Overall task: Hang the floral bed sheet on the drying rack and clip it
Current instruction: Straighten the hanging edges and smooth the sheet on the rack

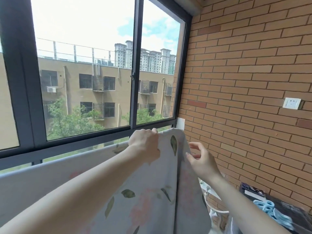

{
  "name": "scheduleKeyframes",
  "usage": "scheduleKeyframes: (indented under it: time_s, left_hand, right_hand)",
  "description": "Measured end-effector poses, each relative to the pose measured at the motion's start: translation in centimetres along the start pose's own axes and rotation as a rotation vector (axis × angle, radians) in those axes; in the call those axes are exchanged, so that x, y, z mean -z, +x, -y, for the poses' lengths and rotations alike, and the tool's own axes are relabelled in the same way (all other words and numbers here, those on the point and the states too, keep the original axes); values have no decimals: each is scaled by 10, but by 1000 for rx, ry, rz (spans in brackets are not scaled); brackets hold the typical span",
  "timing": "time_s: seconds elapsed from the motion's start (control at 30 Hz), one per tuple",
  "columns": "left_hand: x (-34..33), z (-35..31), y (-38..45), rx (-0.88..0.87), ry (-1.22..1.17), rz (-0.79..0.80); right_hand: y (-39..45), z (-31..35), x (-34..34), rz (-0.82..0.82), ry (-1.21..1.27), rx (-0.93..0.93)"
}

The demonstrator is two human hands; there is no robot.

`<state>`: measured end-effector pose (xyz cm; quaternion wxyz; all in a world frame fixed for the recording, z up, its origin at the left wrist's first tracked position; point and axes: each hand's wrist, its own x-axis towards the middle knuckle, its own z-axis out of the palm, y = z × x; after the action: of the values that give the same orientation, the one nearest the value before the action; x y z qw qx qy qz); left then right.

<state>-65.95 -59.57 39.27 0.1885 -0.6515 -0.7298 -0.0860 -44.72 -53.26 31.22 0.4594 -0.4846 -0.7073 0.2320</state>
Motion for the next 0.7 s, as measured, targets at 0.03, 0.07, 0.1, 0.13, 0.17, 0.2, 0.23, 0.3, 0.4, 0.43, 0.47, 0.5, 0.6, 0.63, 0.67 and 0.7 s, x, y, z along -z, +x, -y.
scheduleKeyframes:
  time_s: [0.03,0.07,0.1,0.13,0.17,0.2,0.23,0.3,0.4,0.43,0.47,0.5,0.6,0.63,0.67,0.7]
  left_hand:
    - [-2,-4,4,5,-9,-5]
    - [-4,-8,7,9,-20,-15]
    - [-7,-11,8,12,-25,-29]
    - [-9,-14,9,17,-22,-47]
    - [-11,-15,10,24,-15,-63]
    - [-13,-15,10,33,-10,-76]
    - [-15,-13,10,47,-7,-90]
    - [-17,-9,10,74,-8,-98]
    - [-18,-7,10,109,-2,-76]
    - [-18,-8,9,120,4,-72]
    - [-16,-9,8,131,14,-73]
    - [-14,-8,7,144,23,-77]
    - [-11,-16,8,224,35,-78]
    - [-11,-18,9,245,27,-75]
    - [-11,-20,9,263,14,-71]
    - [-11,-20,10,279,-4,-66]
  right_hand:
    - [6,-4,0,-9,-12,-11]
    - [11,-8,0,-7,-28,-17]
    - [19,-13,0,1,-43,-19]
    - [27,-17,0,10,-55,-18]
    - [37,-21,-1,18,-65,-11]
    - [45,-25,-2,23,-66,-5]
    - [54,-28,-3,31,-64,5]
    - [68,-37,-5,52,-59,25]
    - [84,-54,-4,144,-65,88]
    - [89,-61,-3,185,-76,121]
    - [94,-65,-1,207,-81,147]
    - [100,-68,0,205,-91,166]
    - [133,-81,10,138,-56,173]
    - [146,-83,12,130,-39,179]
    - [158,-81,13,132,-29,196]
    - [170,-78,12,141,-23,221]
